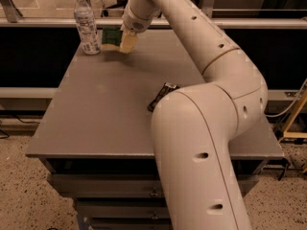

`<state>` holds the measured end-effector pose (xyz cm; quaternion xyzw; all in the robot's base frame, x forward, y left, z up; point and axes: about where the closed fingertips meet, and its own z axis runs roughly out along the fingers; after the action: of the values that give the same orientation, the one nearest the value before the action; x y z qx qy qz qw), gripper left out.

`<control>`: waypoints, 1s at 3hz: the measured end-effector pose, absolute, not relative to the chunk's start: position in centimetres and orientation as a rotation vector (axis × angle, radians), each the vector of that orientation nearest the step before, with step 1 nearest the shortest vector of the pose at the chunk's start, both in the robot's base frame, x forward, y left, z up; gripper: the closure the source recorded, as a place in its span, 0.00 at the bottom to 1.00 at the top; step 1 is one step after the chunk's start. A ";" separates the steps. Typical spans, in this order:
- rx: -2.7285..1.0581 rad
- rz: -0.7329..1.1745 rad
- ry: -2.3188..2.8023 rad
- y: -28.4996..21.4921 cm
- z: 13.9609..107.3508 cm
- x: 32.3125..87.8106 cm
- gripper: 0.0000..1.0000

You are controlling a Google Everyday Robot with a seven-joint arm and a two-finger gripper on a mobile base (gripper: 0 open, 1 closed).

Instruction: Move sponge near blue plastic bottle

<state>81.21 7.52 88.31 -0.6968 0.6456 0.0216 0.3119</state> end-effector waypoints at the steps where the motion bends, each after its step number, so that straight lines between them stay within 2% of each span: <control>1: -1.845 0.055 1.708 7.6 87.9 81.3 0.35; 2: -1.849 0.059 1.709 7.8 87.5 81.3 0.12; 3: -1.853 0.063 1.711 8.0 87.1 81.3 0.00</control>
Offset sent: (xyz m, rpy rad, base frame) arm 0.0007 0.0009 -0.0043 -0.0070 0.0035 -0.0002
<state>81.32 8.04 87.11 -0.6997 0.6459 0.0239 0.3043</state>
